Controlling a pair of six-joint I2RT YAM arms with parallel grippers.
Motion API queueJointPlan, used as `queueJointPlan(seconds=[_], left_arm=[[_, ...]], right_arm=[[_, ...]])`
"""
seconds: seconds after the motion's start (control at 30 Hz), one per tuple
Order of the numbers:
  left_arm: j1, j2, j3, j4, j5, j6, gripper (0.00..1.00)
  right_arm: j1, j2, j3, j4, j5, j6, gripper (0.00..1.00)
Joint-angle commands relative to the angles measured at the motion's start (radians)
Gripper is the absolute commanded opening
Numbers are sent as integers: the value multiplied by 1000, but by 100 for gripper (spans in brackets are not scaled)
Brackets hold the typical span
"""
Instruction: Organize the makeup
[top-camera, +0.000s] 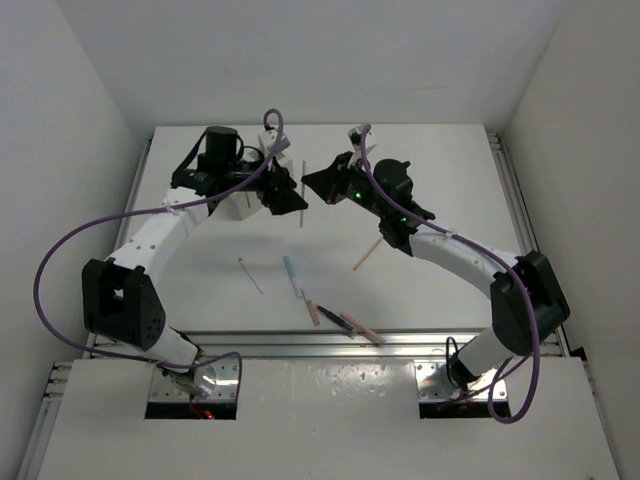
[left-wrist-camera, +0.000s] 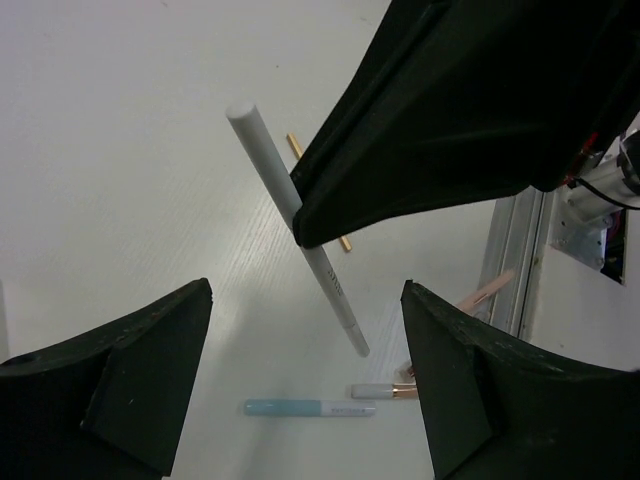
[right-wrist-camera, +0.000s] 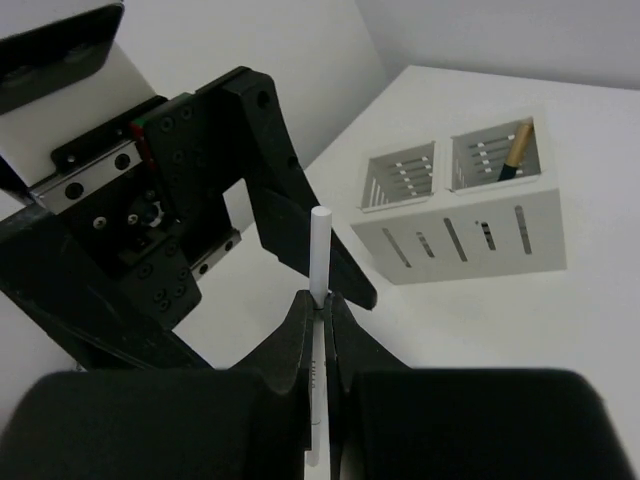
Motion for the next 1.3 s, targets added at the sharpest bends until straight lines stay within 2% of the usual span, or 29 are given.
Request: queueJointPlan(seconds=[0.0, 0.07, 0.17, 0.2, 0.23, 0.27, 0.3, 0.37, 0.4, 0.43, 0.57, 0.6, 0.63, 0.7, 0.83, 0.87, 0.9, 1.0, 1.17, 1.27], left_arm=[[-4, 1, 43, 71, 51, -34, 82], [-4, 10, 34, 82, 51, -46, 79], [-4, 10, 23, 91, 27, -56, 61], [-4, 10, 23, 91, 27, -66, 54], [-4, 10, 23, 103, 27, -66, 41], [-4, 10, 23, 103, 27, -66, 36], [-4, 10, 23, 103, 27, -66, 26], [-4, 19, 23, 112, 4, -75, 12], [-4, 19, 23, 112, -11, -88, 4], [-4, 19, 23, 123, -31, -97, 0], [26, 19, 4, 134, -149, -97, 0], [37, 19, -6, 134, -177, -97, 0], [52, 19, -6, 146, -198, -97, 0], [108, 19, -15, 187, -279, -106, 0], [198, 37, -47, 366, -438, -96, 0], [212, 37, -67, 435, -470, -86, 0], [233, 48, -113, 585, -488, -59, 0], [252, 102, -148, 805, -502, -13, 0], [261, 218, -138, 936, -502, -20, 0], [270, 269, -138, 1000, -502, -51, 0]], right_arm=[[6, 4, 41, 106, -34, 25, 0], [7, 12, 42, 114, -34, 52, 0], [15, 24, 44, 132, -45, 74, 0], [22, 24, 41, 132, -48, 75, 0], [26, 27, 41, 129, -49, 72, 0], [24, 30, 38, 129, -51, 77, 0], [29, 32, 39, 128, -51, 79, 0], [26, 41, 35, 132, -69, 102, 0], [26, 47, 41, 123, -77, 103, 2], [27, 52, 41, 117, -98, 109, 8], [24, 40, 32, 50, -105, 70, 45], [21, 33, 23, 8, -102, 50, 57], [18, 27, 20, -42, -91, 34, 83], [4, -6, -9, -137, -27, -30, 100], [-20, -95, -109, -182, 92, -82, 100], [-23, -106, -138, -190, 105, -92, 100], [-25, -131, -152, -196, 125, -125, 100], [-27, -158, -189, -277, 106, -188, 100], [-19, -190, -201, -531, 86, -262, 100], [-11, -224, -240, -576, 124, -270, 100]])
